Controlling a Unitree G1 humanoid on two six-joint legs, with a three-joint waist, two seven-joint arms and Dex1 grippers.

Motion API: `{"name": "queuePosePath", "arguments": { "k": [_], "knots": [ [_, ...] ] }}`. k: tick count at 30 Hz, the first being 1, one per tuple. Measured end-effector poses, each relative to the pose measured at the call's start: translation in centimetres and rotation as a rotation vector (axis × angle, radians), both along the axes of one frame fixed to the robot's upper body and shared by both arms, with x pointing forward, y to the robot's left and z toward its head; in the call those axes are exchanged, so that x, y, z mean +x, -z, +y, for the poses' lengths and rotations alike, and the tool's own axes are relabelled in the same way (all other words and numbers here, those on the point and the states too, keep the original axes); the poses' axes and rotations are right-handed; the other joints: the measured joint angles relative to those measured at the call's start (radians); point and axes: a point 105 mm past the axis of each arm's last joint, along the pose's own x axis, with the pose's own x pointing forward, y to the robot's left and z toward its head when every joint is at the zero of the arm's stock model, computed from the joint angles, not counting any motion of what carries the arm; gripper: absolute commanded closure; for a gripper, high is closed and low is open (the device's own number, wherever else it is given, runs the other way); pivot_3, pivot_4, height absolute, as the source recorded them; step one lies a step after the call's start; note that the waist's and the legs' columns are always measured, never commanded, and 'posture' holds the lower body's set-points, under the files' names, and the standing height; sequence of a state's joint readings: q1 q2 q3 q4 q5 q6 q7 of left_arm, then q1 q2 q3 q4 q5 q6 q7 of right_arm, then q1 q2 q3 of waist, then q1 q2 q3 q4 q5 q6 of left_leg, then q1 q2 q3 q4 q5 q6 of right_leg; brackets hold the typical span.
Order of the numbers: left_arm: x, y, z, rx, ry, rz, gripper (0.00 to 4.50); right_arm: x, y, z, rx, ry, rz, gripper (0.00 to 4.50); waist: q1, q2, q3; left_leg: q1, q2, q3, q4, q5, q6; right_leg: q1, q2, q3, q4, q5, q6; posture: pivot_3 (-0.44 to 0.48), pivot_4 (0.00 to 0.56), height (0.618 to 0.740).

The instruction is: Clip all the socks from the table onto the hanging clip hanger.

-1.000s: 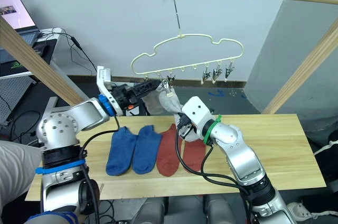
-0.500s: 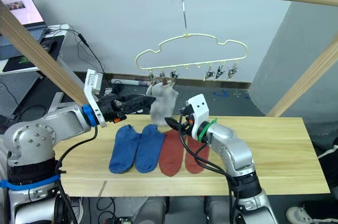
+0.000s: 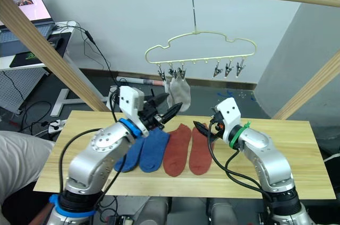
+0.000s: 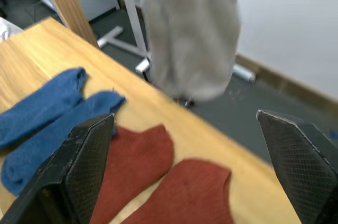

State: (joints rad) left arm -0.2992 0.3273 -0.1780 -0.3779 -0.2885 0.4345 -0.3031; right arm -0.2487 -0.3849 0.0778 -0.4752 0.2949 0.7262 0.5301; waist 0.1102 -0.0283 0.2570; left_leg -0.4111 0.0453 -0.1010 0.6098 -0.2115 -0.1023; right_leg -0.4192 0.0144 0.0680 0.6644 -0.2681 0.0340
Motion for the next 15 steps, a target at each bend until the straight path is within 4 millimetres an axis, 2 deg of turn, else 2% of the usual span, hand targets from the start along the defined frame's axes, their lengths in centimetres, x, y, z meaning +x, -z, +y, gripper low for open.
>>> {"name": "queuePosePath", "arguments": {
  "k": [1, 4, 8, 15],
  "knots": [
    [0.5, 0.3, -0.1, 0.0, -0.037, -0.016, 1.71, -0.4, -0.3, -0.1, -0.012, -0.016, -0.015, 0.0, 0.002, 0.0, 0.0, -0.001, 0.0, 0.0, 0.001, 0.0, 0.0, 0.0, 0.0, 0.0, 0.0, 0.001, 0.001, 0.236, 0.179, 0.74],
    [1.4, 1.0, -0.6, -0.009, -0.099, -0.042, 2.22, -0.9, -1.5, -0.5, -0.024, -0.029, -0.06, 0.0, 0.003, 0.0, 0.0, -0.003, -0.001, 0.0, 0.003, 0.0, 0.0, -0.001, 0.0, 0.001, 0.0, 0.002, 0.003, 0.228, 0.175, 0.74],
    [2.1, 1.6, -1.0, -0.022, -0.135, -0.044, 3.39, -1.0, -2.0, -0.7, -0.028, -0.031, -0.074, 0.0, 0.003, 0.0, -0.001, -0.003, -0.001, 0.0, 0.004, 0.0, 0.001, -0.001, 0.0, 0.0, 0.0, 0.003, 0.003, 0.215, 0.167, 0.74],
    [3.8, 2.9, -1.1, -0.04, -0.216, -0.009, 3.39, -0.5, -4.3, -0.3, -0.01, -0.045, -0.13, 0.0, 0.0, 0.0, -0.003, -0.004, -0.001, 0.0, 0.008, 0.001, 0.001, 0.0, 0.001, 0.0, 0.001, 0.005, 0.002, 0.2, 0.158, 0.74]
  ]
}}
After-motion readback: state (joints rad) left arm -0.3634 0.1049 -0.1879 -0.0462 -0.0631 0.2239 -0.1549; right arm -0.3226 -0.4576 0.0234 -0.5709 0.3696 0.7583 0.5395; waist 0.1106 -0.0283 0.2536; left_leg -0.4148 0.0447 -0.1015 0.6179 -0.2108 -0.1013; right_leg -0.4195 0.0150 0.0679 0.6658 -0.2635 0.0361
